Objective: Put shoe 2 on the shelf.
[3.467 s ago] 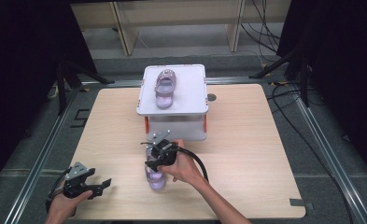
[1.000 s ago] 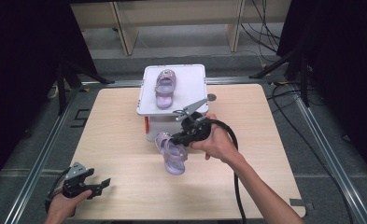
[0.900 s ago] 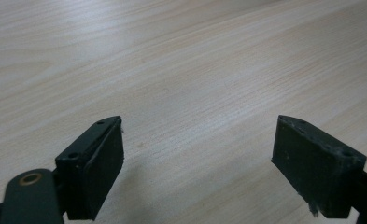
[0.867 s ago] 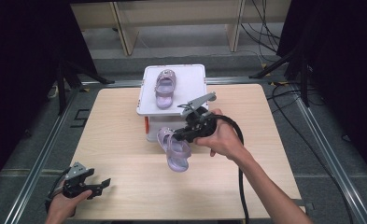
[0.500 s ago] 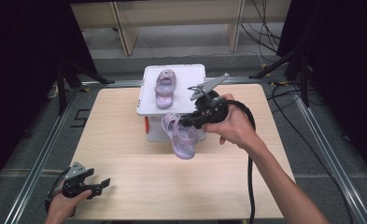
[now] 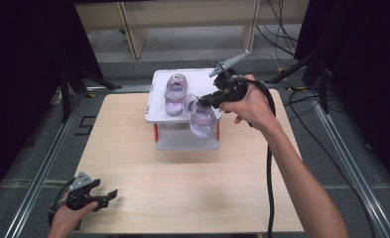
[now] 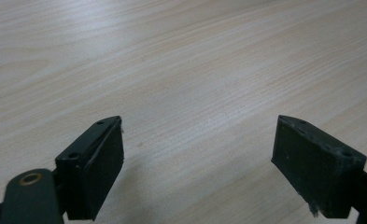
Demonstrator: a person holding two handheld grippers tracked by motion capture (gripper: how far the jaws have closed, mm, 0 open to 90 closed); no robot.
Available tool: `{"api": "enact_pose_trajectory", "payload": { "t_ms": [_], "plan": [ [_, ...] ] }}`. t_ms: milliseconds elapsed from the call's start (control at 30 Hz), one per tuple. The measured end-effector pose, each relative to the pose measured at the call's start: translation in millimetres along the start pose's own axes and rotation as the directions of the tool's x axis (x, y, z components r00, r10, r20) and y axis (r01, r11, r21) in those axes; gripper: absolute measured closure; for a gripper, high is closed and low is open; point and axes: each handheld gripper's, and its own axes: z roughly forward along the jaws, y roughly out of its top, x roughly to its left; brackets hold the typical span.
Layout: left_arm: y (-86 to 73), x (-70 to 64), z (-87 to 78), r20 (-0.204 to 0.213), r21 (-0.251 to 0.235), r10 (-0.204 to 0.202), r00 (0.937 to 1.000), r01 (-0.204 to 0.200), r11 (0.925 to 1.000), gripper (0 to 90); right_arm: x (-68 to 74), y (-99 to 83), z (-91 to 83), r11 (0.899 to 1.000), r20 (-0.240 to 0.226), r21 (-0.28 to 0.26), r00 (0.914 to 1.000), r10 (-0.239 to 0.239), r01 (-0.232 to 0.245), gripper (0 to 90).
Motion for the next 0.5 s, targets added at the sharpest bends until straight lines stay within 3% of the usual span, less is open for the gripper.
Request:
{"api": "enact_pose_trajectory", "payload": {
  "t_ms": [167, 200, 500],
  "plan": [
    [0.1, -0.3, 0.2, -0.003, 0.004, 0.002, 1.0, -0.002, 1.0, 16.1, -19.6, 10.0, 8.6, 1.0, 0.042, 0.015, 0.9988, 0.026, -0.027, 84.4],
    [0.2, -0.2, 0.3, -0.001, 0.004, 0.003, 1.0, -0.003, 1.0, 16.1, -24.6, 12.0, 11.2, 1.0, 0.05, 0.015, 0.9987, 0.009, -0.01, 84.4],
    [0.1, 0.0, -0.3, 0.001, -0.005, -0.004, 1.0, 0.004, 1.0, 16.1, -60.0, 27.6, 37.3, 0.999, 0.122, 0.02, 0.9922, 0.027, -0.029, 84.3]
  ]
}}
